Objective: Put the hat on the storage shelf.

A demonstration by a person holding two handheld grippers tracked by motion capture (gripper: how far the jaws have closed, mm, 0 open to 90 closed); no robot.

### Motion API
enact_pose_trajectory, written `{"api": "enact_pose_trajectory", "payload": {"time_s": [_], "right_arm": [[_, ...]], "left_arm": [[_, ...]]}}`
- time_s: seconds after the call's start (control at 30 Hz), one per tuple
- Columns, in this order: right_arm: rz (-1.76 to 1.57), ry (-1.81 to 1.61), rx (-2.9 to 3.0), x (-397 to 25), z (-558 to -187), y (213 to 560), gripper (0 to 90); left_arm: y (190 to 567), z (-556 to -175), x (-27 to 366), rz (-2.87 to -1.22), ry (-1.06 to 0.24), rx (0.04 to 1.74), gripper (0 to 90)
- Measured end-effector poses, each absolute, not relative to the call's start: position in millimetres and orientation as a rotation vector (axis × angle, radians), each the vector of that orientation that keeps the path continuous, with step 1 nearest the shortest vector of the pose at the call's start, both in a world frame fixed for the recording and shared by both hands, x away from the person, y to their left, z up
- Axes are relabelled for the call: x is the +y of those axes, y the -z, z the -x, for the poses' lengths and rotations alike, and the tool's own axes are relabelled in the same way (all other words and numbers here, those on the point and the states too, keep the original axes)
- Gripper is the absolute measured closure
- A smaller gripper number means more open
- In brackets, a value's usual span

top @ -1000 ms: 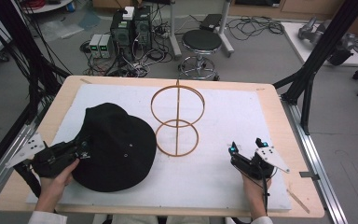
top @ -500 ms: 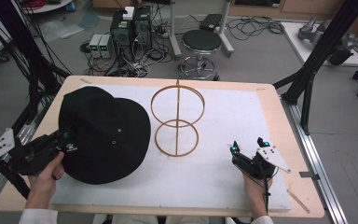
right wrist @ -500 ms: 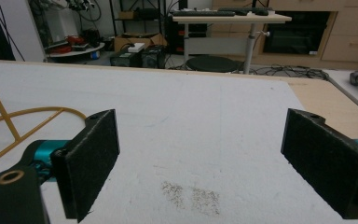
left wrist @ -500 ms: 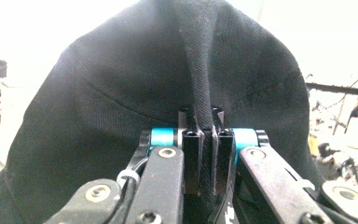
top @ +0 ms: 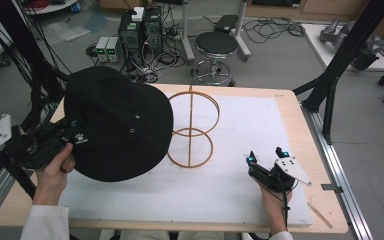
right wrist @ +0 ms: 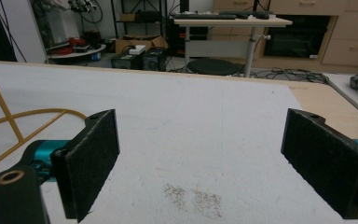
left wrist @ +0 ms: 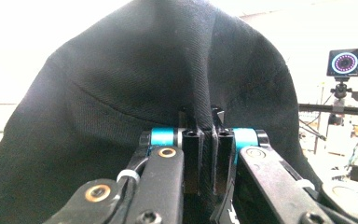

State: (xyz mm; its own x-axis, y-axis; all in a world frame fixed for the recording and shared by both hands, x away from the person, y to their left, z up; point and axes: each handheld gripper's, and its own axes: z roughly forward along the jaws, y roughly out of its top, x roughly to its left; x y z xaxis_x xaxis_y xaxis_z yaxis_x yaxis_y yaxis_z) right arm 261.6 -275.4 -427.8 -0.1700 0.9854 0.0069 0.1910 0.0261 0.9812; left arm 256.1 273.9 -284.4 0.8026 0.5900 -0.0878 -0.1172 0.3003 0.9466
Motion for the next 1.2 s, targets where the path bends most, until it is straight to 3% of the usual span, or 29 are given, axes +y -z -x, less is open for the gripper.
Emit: {"api": "enact_pose_trajectory", "payload": {"time_s": [0.4, 1.2], "right_arm": [[-1.263, -1.243, 1.475, -276, -261, 427, 10.5], [-1.251, -1.240, 1.480, -276, -260, 426, 10.5]], "left_arm": [[259, -289, 220, -1.204, -0.448, 0.396, 86.4], [237, -350, 151, -1.257, -0.423, 0.395, 86.3]]}}
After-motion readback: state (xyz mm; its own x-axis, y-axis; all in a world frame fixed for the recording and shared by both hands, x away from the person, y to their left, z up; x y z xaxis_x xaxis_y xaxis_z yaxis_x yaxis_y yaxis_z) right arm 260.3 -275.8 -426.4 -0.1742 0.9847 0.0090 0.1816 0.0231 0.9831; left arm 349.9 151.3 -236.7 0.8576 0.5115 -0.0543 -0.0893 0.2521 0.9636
